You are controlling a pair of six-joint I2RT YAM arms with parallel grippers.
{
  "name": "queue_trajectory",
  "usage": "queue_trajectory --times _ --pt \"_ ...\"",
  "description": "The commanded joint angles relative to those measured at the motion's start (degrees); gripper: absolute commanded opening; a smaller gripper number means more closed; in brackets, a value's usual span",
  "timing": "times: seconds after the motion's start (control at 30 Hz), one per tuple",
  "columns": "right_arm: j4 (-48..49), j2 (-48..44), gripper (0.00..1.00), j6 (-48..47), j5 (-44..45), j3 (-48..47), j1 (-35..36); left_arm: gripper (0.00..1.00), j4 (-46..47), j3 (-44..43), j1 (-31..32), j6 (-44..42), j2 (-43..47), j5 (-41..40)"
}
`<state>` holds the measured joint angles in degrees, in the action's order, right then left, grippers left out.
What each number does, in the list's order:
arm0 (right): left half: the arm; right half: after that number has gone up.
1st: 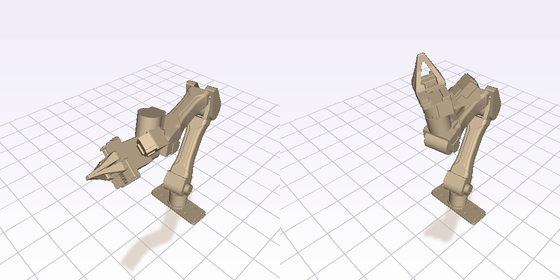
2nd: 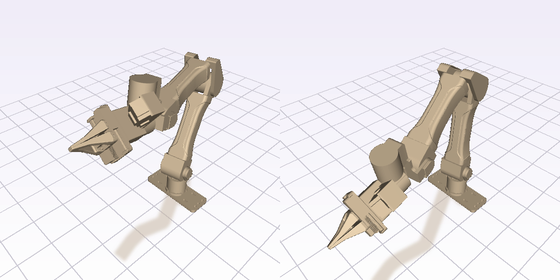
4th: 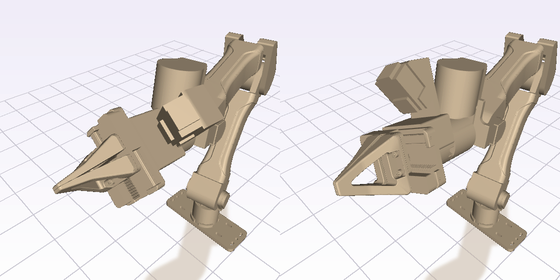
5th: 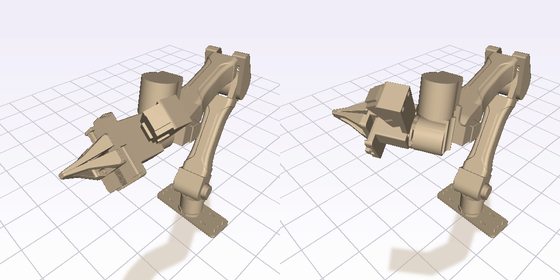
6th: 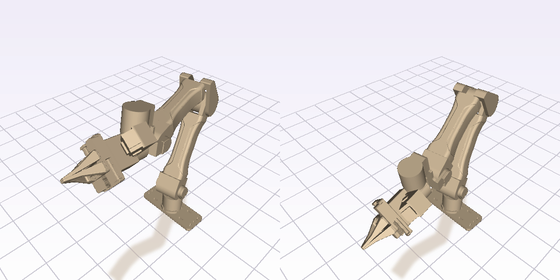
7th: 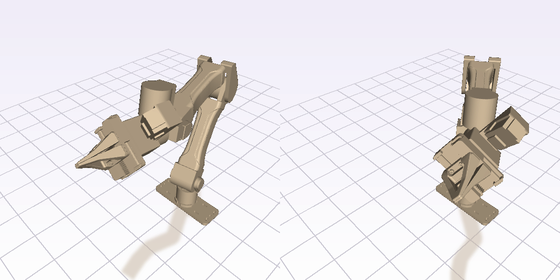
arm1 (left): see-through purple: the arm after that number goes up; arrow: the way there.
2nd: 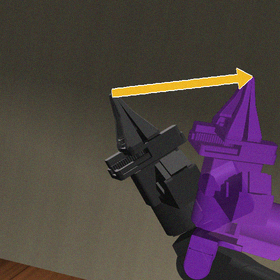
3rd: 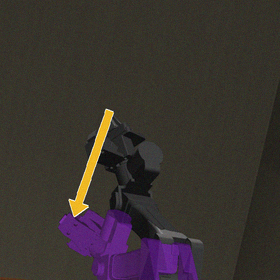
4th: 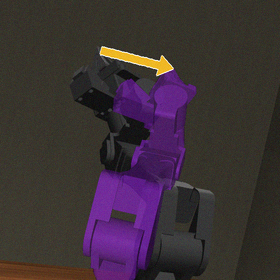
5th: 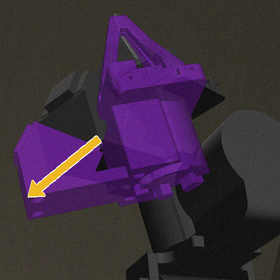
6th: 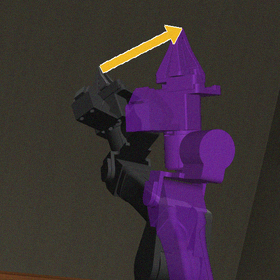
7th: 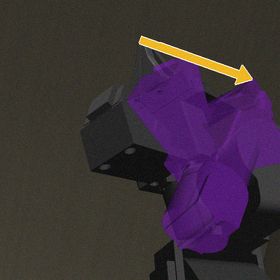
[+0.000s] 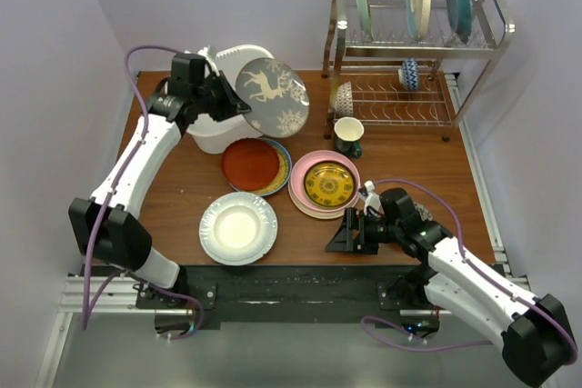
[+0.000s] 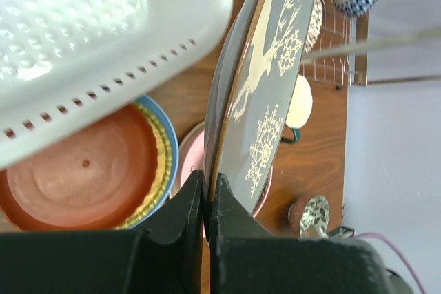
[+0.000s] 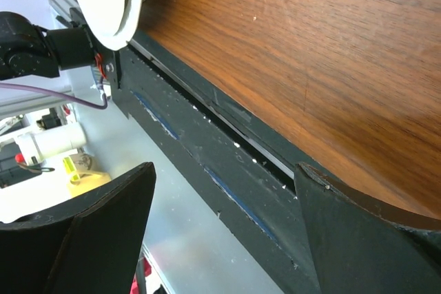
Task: Place the plates into the plastic bin on the countertop
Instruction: Place the plate in the plastic bin.
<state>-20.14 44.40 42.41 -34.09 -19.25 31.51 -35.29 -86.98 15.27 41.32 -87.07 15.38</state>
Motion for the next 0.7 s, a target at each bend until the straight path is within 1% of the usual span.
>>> queue_trajectory --times 0.0,0.13,0.4,0.67 --pt "-0.1 0.2 0.86 -0.7 -1.1 -0.5 0.3 0.00 9.7 -6.2 -4.2 1.2 -2.0 6.0" --pt "-0.1 0.4 0.86 -0.9 -0.6 -0.8 0.3 0.00 11.6 -7.9 -6.9 2.4 -4.5 6.9" --pt "0.2 1.7 0.86 -0.9 -0.5 -0.8 0.3 0.00 17.5 -8.2 -13.1 5.7 -9.0 11.0" --pt "0.2 2.3 0.86 -1.2 -0.6 -0.8 0.3 0.00 17.4 -11.6 -15.3 5.9 -13.2 11.4"
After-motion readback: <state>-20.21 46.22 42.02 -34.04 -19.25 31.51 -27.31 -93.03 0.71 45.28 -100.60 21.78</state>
